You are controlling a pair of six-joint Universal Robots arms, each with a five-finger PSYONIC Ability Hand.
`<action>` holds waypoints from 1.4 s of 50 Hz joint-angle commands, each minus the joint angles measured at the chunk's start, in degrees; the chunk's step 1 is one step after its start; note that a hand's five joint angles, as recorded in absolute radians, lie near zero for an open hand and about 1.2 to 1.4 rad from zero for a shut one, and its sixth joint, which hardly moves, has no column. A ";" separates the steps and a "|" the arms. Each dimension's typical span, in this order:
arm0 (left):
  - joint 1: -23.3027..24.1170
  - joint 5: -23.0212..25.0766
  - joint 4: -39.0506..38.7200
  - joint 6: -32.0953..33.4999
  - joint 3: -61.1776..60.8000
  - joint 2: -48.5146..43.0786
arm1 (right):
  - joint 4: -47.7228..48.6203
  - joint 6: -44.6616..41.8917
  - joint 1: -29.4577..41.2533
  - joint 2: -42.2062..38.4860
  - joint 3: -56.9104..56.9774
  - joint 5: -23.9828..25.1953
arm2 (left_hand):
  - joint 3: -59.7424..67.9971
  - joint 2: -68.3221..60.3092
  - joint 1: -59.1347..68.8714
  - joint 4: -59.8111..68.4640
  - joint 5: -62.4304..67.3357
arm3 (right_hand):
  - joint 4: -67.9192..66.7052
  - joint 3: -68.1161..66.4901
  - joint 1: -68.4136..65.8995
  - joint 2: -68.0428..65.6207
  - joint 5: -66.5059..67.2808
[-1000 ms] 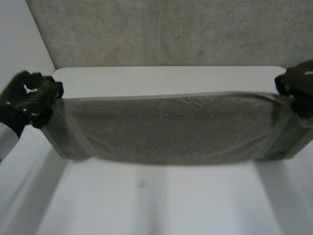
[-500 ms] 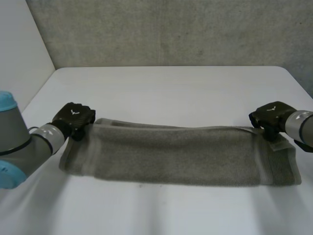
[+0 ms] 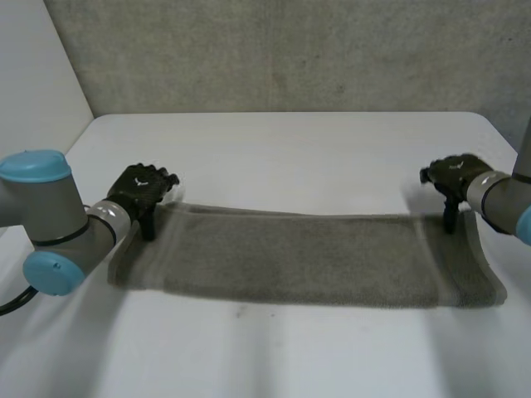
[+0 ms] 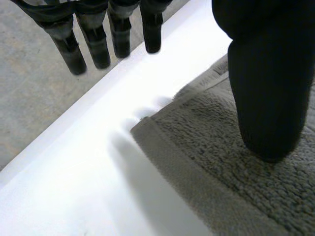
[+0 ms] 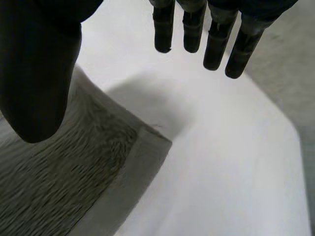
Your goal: Fold the towel.
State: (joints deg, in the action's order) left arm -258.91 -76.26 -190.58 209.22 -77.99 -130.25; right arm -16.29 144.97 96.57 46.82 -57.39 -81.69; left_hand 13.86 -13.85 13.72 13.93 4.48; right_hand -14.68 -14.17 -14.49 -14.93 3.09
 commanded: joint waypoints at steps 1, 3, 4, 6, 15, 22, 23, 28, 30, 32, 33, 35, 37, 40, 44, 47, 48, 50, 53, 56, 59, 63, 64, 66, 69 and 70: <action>0.43 -3.19 0.03 -0.21 -1.02 1.92 | 4.33 6.81 -0.06 5.46 1.93 0.30 | -3.86 3.85 -3.72 -3.93 -4.48 | 4.68 4.17 4.49 4.93 -3.09; 0.43 -3.28 0.12 -0.30 -1.63 2.97 | 5.66 7.70 -0.24 7.32 1.31 0.39 | -3.86 3.85 -3.72 -3.93 -4.48 | 4.68 4.17 4.49 4.93 -3.09; 0.43 -3.19 0.03 -0.30 -2.85 4.03 | 6.70 8.31 -0.41 8.98 0.70 0.48 | -3.86 3.85 -3.72 -3.93 -4.48 | 4.68 4.17 4.49 4.93 -3.09; 0.43 -3.19 -0.23 -0.30 -4.34 5.25 | 6.97 8.58 -0.50 10.65 -0.26 0.57 | -3.86 3.85 -3.72 -3.93 -4.48 | 4.68 4.17 4.49 4.93 -3.09; 0.43 -3.10 -0.58 -0.48 -13.06 13.00 | 7.50 7.35 -0.76 20.84 -15.27 3.02 | -3.86 3.85 -3.72 -3.93 -4.48 | 4.68 4.17 4.49 4.93 -3.09; -0.01 -3.10 -4.53 -5.73 -19.73 18.18 | 9.35 3.83 -2.52 26.04 -30.94 8.39 | -3.86 3.85 -3.72 -3.93 -4.48 | 1.91 1.40 1.71 2.15 -0.32; -0.01 -3.10 -4.54 -5.75 -19.74 18.19 | 10.65 2.96 -3.57 27.26 -34.86 9.26 | -3.86 3.85 -3.72 -3.93 -4.48 | -0.93 -1.43 -1.12 -0.68 2.51; -0.63 -3.02 -8.75 -13.73 -23.07 19.50 | 17.35 1.11 -5.07 30.44 -45.36 10.59 | -3.86 3.85 -3.72 -3.93 -4.48 | -10.21 -10.71 -10.40 -9.96 11.79; -0.63 -3.02 -9.45 -14.88 -23.60 19.59 | 19.63 0.76 -5.69 30.79 -48.08 10.67 | -3.86 3.85 -3.72 -3.93 -4.48 | -11.55 -12.06 -11.74 -11.30 13.14; -0.54 -2.93 -9.81 -15.41 -24.04 19.59 | 23.39 0.32 -7.17 30.88 -52.72 11.11 | -3.86 3.85 -3.72 -3.93 -4.48 | -11.72 -12.23 -11.91 -11.47 13.31; -0.54 -2.93 -9.99 -15.50 -24.31 19.59 | 23.41 0.32 -7.18 30.88 -52.74 11.11 | -3.86 3.85 -3.72 -3.93 -4.48 | -11.72 -12.23 -11.91 -11.47 13.31; -0.54 -2.93 -9.99 -15.51 -24.48 19.59 | 25.51 -1.17 -7.97 30.88 -55.63 11.73 | -3.86 3.85 -3.72 -3.93 -4.48 | -11.72 -12.23 -11.91 -11.47 13.31; -0.54 -2.93 -9.99 -15.59 -24.66 19.59 | 26.22 -2.22 -8.23 30.79 -56.77 11.99 | -3.86 3.85 -3.72 -3.93 -4.48 | -11.72 -12.23 -11.91 -11.47 13.31; -0.37 -2.93 -9.99 -15.59 -24.84 19.59 | 27.01 -4.24 -9.11 30.00 -57.83 12.34 | -3.86 3.85 -3.72 -3.93 -4.48 | -14.06 -14.57 -14.25 -13.81 15.65; -0.37 -3.02 -9.99 -15.59 -24.84 19.68 | 27.45 -5.66 -10.17 29.38 -58.63 11.82 | -3.86 3.85 -3.72 -3.93 -4.48 | -14.41 -14.92 -14.60 -14.16 16.00; -0.45 -3.02 -9.99 -15.77 -24.92 19.77 | 27.45 -6.27 -11.66 29.30 -59.42 12.08 | -3.86 3.85 -3.72 -3.93 -4.48 | -14.41 -14.92 -14.60 -14.16 16.00; -0.45 -3.02 -9.99 -15.77 -24.93 19.77 | 27.54 -6.27 -12.53 29.38 -59.86 12.25 | -3.86 3.85 -3.72 -3.93 -4.48 | -14.74 -15.25 -14.94 -14.50 16.33; -0.54 -2.93 -9.99 -15.77 -25.19 19.77 | 27.63 -6.27 -13.50 29.56 -60.21 12.34 | -3.86 3.85 -3.72 -3.93 -4.48 | -17.91 -18.42 -18.10 -17.66 19.50; -0.54 -2.93 -9.99 -15.77 -25.19 19.77 | 28.33 -6.27 -15.00 29.74 -60.82 12.69 | -3.86 3.85 -3.72 -3.93 -4.48 | -22.47 -22.98 -22.66 -22.22 24.06; -0.54 -3.02 -10.08 -15.77 -25.19 19.77 | 29.64 -6.45 -16.32 29.74 -61.53 13.57 | -3.86 3.85 -3.72 -3.93 -4.48 | -27.16 -27.67 -27.36 -26.92 28.75; -0.37 -3.02 -9.99 -15.77 -25.28 19.77 | 30.70 -7.06 -17.11 29.47 -61.79 14.80 | -3.86 3.85 -3.72 -3.93 -4.48 | -30.87 -31.38 -31.07 -30.63 32.46; -0.19 -3.02 -9.99 -15.86 -25.36 19.77 | 31.14 -7.68 -17.64 28.94 -61.35 15.33 | -3.86 3.85 -3.72 -3.93 -4.48 | -43.68 -44.19 -43.87 -43.43 45.27; -0.19 -3.10 -9.99 -15.86 -25.54 19.77 | 31.14 -7.86 -17.73 28.60 -61.18 15.59 | -3.86 3.85 -3.72 -3.93 -4.48 | -56.34 -56.84 -56.53 -56.09 57.92; -0.10 -3.02 -10.08 -15.86 -25.63 19.77 | 31.23 -7.86 -17.73 28.42 -61.00 15.77 | -3.86 3.85 -3.72 -3.93 -4.48 | -65.32 -65.83 -65.51 -65.07 66.90; -0.10 -3.02 -9.99 -15.86 -25.72 19.77 | 32.02 -7.94 -18.43 28.59 -60.92 16.04 | -3.86 3.85 -3.72 -3.93 -4.48 | -65.32 -65.83 -65.51 -65.07 66.91; -0.10 -3.02 -9.99 -15.86 -25.72 19.77 | 32.55 -7.94 -18.95 28.68 -60.92 16.12 | -3.86 3.85 -3.72 -3.93 -4.48 | -65.32 -65.83 -65.51 -65.07 66.91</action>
State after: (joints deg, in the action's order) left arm -259.07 -79.29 -200.59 193.36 -103.53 -110.48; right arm 15.17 137.17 78.58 75.51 -118.59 -65.95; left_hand 9.53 -9.35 10.02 9.52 1.42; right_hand -76.74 -76.11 -75.17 -74.68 66.04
